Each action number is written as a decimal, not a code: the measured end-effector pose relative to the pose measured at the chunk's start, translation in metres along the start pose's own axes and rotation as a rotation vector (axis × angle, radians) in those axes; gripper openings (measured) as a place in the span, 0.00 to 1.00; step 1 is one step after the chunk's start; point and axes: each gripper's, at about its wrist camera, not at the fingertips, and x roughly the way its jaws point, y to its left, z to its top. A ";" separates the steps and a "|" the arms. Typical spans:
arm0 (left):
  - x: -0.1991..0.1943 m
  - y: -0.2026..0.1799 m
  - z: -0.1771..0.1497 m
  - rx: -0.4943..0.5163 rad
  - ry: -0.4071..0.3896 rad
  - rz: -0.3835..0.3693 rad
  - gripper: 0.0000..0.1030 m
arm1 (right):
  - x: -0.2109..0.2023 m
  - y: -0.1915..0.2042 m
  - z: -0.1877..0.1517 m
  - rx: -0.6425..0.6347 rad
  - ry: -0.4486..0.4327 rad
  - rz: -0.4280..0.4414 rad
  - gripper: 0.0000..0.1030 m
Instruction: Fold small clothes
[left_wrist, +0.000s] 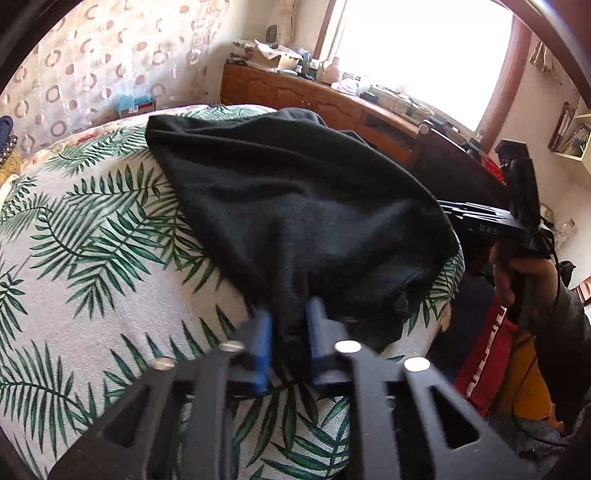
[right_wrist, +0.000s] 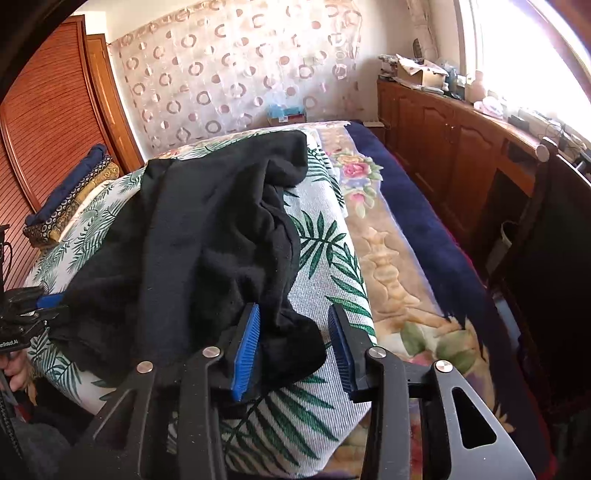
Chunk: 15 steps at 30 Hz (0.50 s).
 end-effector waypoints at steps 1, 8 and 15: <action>-0.004 0.000 0.001 -0.003 -0.013 -0.002 0.13 | -0.001 0.000 0.001 0.003 -0.004 0.003 0.43; -0.027 0.014 -0.006 -0.048 -0.047 0.015 0.13 | -0.004 0.000 0.001 0.034 -0.009 0.080 0.44; -0.011 0.013 -0.010 -0.057 0.007 0.035 0.13 | 0.001 0.002 0.000 0.036 -0.001 0.092 0.47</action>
